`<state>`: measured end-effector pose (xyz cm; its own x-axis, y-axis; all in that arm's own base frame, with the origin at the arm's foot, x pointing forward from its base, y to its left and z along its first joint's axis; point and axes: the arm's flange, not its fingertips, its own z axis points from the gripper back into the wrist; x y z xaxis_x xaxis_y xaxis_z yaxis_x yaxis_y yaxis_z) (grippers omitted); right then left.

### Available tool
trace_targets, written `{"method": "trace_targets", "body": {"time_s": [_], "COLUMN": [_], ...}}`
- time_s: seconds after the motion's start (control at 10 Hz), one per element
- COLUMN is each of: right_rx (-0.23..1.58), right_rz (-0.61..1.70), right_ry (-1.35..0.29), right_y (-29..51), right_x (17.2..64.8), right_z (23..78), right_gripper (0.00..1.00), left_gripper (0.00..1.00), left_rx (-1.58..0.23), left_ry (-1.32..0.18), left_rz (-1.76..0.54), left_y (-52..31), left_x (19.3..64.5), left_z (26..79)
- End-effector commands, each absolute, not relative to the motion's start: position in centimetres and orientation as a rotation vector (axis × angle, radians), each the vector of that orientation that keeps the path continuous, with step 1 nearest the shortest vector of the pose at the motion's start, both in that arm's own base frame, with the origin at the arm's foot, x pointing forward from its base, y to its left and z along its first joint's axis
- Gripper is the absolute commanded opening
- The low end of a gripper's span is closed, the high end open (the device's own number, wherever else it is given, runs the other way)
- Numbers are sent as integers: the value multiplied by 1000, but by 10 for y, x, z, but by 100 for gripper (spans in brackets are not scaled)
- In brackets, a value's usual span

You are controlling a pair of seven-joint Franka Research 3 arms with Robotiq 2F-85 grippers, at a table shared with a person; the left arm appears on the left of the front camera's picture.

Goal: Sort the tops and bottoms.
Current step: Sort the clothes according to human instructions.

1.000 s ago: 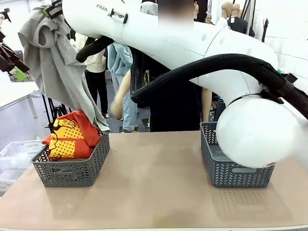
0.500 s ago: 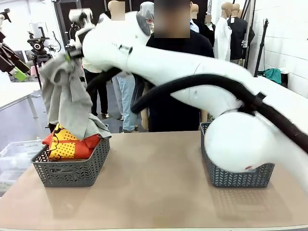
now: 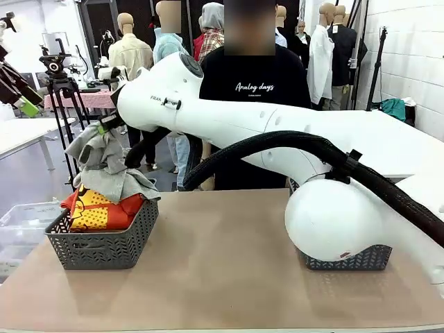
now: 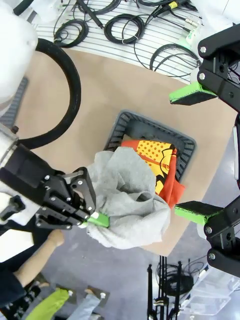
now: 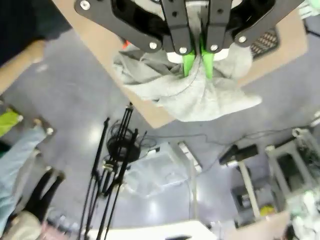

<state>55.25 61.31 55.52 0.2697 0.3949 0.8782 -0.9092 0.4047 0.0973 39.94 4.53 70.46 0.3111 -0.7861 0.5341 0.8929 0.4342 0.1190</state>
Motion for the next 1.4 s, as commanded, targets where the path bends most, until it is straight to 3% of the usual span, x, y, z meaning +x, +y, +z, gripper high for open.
{"method": "trace_targets", "body": {"time_s": [0.0,0.1,0.5,1.1,1.3], "right_rx": [684,649,642,596,598], "right_rz": [994,1030,1057,1064,1091], "right_ry": [-865,-762,-401,-289,-301], "right_y": [615,609,630,643,647], "right_x": [552,548,559,567,563], "right_z": [547,546,440,355,360], "right_gripper": [0,0,0,0,0], "left_gripper": [100,100,100,100,100], "left_rx": [-214,-214,-214,-214,-214], "left_ry": [-576,-576,-576,-576,-576], "left_rz": [-1122,-1122,-1122,-1122,-1122], "left_y": [46,46,46,46,46], "left_x": [398,398,398,398,398], "left_z": [706,706,706,706,706]}}
